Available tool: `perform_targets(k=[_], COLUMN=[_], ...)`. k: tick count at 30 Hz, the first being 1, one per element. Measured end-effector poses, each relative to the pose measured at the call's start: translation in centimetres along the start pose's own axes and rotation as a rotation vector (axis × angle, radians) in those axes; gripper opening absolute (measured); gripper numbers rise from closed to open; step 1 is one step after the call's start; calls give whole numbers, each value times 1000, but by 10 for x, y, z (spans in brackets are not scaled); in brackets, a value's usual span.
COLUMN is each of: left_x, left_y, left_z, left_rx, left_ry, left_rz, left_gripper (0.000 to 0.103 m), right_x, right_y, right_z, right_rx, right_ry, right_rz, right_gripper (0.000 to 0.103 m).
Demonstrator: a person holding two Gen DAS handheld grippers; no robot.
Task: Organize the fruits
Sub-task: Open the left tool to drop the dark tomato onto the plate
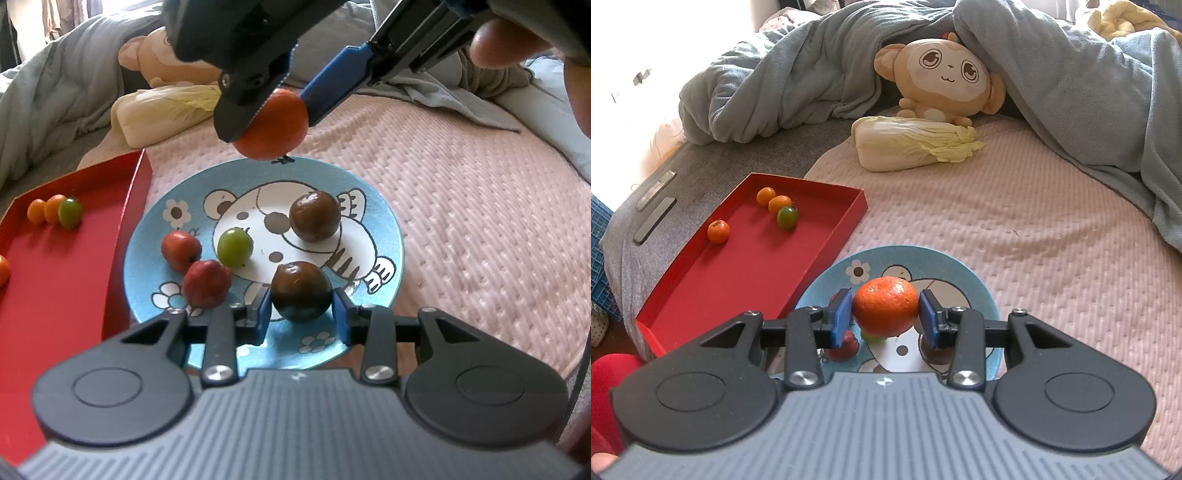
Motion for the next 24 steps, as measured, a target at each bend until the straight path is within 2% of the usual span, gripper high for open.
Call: perform_targets(k=[10, 11, 12, 14, 24], left_x=[0, 0, 1, 1, -1], left_y=[-1, -2, -4, -9, -23], left_z=[-1, -1, -1, 0, 1], left_rx=[4, 9, 16, 38, 64], left_ry=[3, 6, 9, 13, 11], left_rz=[-13, -9, 1, 23, 19], left_gripper=[40, 45, 55, 65, 66], right_x=[0, 0, 0, 0, 4], right_y=[0, 1, 1, 2, 5], right_z=[1, 1, 1, 1, 2], right_rx=[0, 1, 1, 0, -7], right_ry=[1, 2, 4, 5, 13], right_rz=[-2, -2, -2, -3, -13], right_gripper=[46, 46, 46, 46, 46])
Point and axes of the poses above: each gripper's, at about its wrist camera, not at the fingertips, and y roughly the way its jaws point, x to its right, z to its top, the point moved 1 cm from there along y, roughly the way its jaws point, and after that the axes turned 13 degrees about y, right-handed, at the moved point
